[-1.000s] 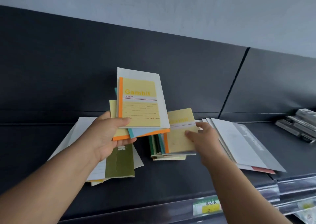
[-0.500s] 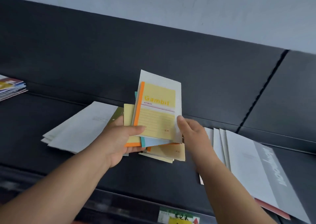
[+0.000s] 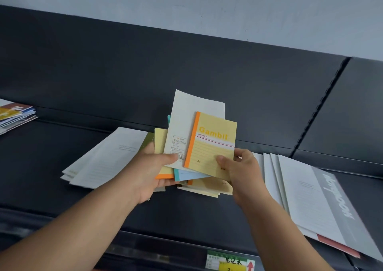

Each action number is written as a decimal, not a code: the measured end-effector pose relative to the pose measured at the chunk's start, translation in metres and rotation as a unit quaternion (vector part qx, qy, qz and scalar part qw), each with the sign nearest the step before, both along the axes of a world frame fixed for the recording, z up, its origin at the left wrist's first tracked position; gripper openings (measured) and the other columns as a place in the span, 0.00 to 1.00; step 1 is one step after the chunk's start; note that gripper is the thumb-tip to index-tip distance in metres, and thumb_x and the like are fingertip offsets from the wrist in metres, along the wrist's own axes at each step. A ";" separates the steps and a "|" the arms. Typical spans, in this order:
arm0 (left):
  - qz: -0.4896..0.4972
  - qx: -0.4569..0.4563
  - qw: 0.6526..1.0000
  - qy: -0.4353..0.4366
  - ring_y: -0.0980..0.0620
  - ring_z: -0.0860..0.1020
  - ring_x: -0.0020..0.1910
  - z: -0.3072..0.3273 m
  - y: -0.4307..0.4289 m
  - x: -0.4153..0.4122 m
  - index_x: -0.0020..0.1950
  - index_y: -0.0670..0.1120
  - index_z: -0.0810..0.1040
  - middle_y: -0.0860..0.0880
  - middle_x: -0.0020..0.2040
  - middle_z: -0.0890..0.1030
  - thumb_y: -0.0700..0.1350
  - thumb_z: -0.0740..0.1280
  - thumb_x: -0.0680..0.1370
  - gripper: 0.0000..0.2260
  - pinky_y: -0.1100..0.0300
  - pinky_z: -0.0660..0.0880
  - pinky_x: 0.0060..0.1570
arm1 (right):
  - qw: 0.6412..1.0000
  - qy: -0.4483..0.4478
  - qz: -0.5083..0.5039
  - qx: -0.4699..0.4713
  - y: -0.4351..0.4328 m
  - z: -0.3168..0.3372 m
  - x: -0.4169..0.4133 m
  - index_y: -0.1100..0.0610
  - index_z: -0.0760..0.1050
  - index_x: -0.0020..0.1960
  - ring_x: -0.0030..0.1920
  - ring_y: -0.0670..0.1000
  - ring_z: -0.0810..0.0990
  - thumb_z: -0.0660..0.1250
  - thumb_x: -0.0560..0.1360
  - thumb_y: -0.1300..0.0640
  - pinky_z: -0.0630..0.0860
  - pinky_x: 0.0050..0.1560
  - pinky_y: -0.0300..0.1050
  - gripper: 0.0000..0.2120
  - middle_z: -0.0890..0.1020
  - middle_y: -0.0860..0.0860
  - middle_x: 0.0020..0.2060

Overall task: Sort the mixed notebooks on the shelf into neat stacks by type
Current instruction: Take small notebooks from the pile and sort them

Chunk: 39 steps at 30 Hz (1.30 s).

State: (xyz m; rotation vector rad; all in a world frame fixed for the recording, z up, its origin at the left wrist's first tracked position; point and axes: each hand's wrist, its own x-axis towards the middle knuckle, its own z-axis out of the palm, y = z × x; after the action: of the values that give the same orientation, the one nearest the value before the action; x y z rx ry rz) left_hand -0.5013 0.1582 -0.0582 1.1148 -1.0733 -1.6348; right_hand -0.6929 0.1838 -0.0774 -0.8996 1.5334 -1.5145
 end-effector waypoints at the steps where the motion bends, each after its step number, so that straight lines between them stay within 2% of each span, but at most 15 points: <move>1: 0.005 -0.006 1.000 -0.007 0.45 0.83 0.50 0.000 -0.002 0.003 0.60 0.50 0.76 0.47 0.53 0.84 0.36 0.67 0.77 0.15 0.50 0.81 0.40 | 1.000 0.000 -0.001 0.005 -0.001 -0.001 0.001 0.52 0.72 0.51 0.49 0.52 0.83 0.70 0.75 0.63 0.80 0.55 0.54 0.10 0.83 0.50 0.48; 8: 0.084 -0.022 0.996 -0.001 0.44 0.81 0.50 0.005 -0.022 0.033 0.60 0.48 0.76 0.47 0.53 0.83 0.33 0.66 0.77 0.14 0.50 0.79 0.38 | 0.997 0.063 -0.028 0.046 -0.011 -0.007 -0.008 0.52 0.74 0.53 0.48 0.54 0.84 0.73 0.73 0.60 0.81 0.53 0.59 0.12 0.84 0.50 0.48; 12: 0.126 -0.013 0.992 0.024 0.44 0.81 0.47 0.012 -0.033 0.053 0.56 0.47 0.76 0.45 0.52 0.82 0.33 0.66 0.77 0.12 0.50 0.79 0.36 | 0.976 0.175 -0.046 0.119 -0.015 -0.019 -0.012 0.54 0.74 0.54 0.46 0.51 0.82 0.74 0.70 0.57 0.80 0.48 0.51 0.15 0.82 0.49 0.47; 14: 0.128 -0.006 0.991 0.041 0.44 0.81 0.47 0.014 -0.036 0.057 0.54 0.47 0.76 0.45 0.52 0.82 0.33 0.66 0.77 0.11 0.50 0.78 0.36 | 0.965 0.210 -0.045 0.148 -0.016 -0.023 -0.009 0.53 0.75 0.55 0.48 0.52 0.81 0.73 0.68 0.53 0.80 0.50 0.53 0.17 0.81 0.49 0.49; 16: 0.108 -0.006 0.993 0.041 0.43 0.82 0.47 0.014 -0.035 0.056 0.58 0.47 0.76 0.45 0.52 0.83 0.34 0.66 0.77 0.12 0.50 0.78 0.37 | 0.951 0.256 -0.047 0.166 -0.017 -0.024 -0.005 0.53 0.73 0.62 0.54 0.54 0.79 0.73 0.67 0.50 0.78 0.54 0.54 0.25 0.78 0.50 0.56; 17: 0.092 -0.006 0.995 0.037 0.43 0.82 0.48 0.013 -0.034 0.054 0.59 0.47 0.76 0.45 0.52 0.83 0.34 0.66 0.77 0.13 0.50 0.79 0.38 | 0.947 0.274 -0.057 0.161 -0.018 -0.023 -0.004 0.53 0.71 0.66 0.58 0.54 0.77 0.73 0.69 0.49 0.76 0.58 0.54 0.27 0.76 0.50 0.59; 19: 0.054 -0.009 0.998 0.029 0.43 0.82 0.49 0.009 -0.029 0.048 0.60 0.48 0.77 0.45 0.52 0.84 0.34 0.66 0.77 0.14 0.50 0.79 0.37 | 0.950 0.282 -0.082 0.104 -0.015 -0.015 -0.001 0.54 0.71 0.68 0.62 0.52 0.74 0.70 0.74 0.50 0.73 0.61 0.50 0.25 0.75 0.49 0.62; 21: 0.016 -0.007 1.000 0.021 0.43 0.82 0.50 0.006 -0.025 0.039 0.59 0.49 0.77 0.46 0.52 0.84 0.34 0.66 0.77 0.14 0.50 0.79 0.37 | 0.965 0.249 -0.073 0.032 -0.013 -0.004 0.004 0.54 0.73 0.66 0.58 0.48 0.76 0.65 0.78 0.50 0.74 0.55 0.42 0.18 0.78 0.47 0.59; 22: -0.002 -0.004 1.000 0.016 0.43 0.82 0.51 0.005 -0.024 0.035 0.59 0.49 0.78 0.47 0.51 0.85 0.35 0.66 0.77 0.14 0.50 0.79 0.38 | 0.978 0.201 -0.047 0.013 -0.012 0.003 0.008 0.54 0.75 0.64 0.55 0.47 0.78 0.64 0.79 0.50 0.75 0.50 0.40 0.16 0.81 0.46 0.56; 23: -0.020 -0.002 1.000 0.010 0.44 0.82 0.51 0.003 -0.022 0.031 0.59 0.50 0.78 0.47 0.51 0.85 0.35 0.66 0.77 0.14 0.50 0.79 0.38 | 0.990 0.137 -0.013 0.007 -0.012 0.008 0.012 0.55 0.76 0.62 0.53 0.47 0.80 0.62 0.80 0.50 0.77 0.49 0.41 0.14 0.83 0.46 0.53; 25: -0.045 0.001 0.999 0.002 0.44 0.83 0.51 0.003 -0.019 0.024 0.59 0.50 0.78 0.48 0.51 0.85 0.35 0.66 0.77 0.14 0.50 0.79 0.39 | 0.999 0.013 0.039 0.029 -0.013 0.016 0.015 0.56 0.77 0.58 0.51 0.52 0.83 0.62 0.81 0.52 0.80 0.53 0.51 0.11 0.85 0.50 0.51; 27: -0.056 0.003 0.998 -0.002 0.44 0.82 0.51 0.003 -0.018 0.020 0.60 0.50 0.78 0.47 0.52 0.85 0.35 0.66 0.78 0.14 0.51 0.80 0.37 | 0.997 -0.044 0.043 0.048 -0.013 0.018 0.012 0.58 0.77 0.54 0.48 0.56 0.82 0.62 0.80 0.57 0.79 0.55 0.55 0.07 0.84 0.56 0.51; 29: -0.062 0.006 0.998 -0.001 0.44 0.83 0.50 0.005 -0.018 0.018 0.60 0.50 0.78 0.47 0.51 0.85 0.35 0.66 0.77 0.14 0.52 0.79 0.36 | 0.996 -0.058 0.033 0.050 -0.013 0.016 0.008 0.60 0.76 0.54 0.48 0.57 0.82 0.64 0.79 0.61 0.79 0.54 0.54 0.05 0.84 0.57 0.51; 35: -0.061 0.010 0.998 0.014 0.45 0.83 0.49 0.009 -0.016 0.023 0.59 0.49 0.78 0.46 0.49 0.86 0.36 0.68 0.76 0.14 0.51 0.80 0.40 | 0.997 -0.060 0.012 0.041 -0.021 0.012 0.013 0.59 0.72 0.57 0.54 0.59 0.81 0.66 0.78 0.60 0.79 0.56 0.57 0.08 0.81 0.56 0.54; 39: -0.046 0.006 0.999 0.021 0.45 0.84 0.48 0.010 -0.014 0.038 0.59 0.49 0.77 0.46 0.49 0.85 0.36 0.68 0.75 0.14 0.51 0.80 0.39 | 0.996 -0.070 0.034 0.037 -0.030 0.012 0.033 0.55 0.72 0.55 0.50 0.56 0.81 0.67 0.78 0.59 0.80 0.44 0.53 0.07 0.82 0.56 0.53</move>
State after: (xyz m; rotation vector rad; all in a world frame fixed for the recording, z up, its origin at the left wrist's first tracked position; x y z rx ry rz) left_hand -0.4630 0.1438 -0.0481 1.0476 -1.1038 -1.7319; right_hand -0.6596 0.1536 -0.0658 -0.7800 1.4338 -1.4314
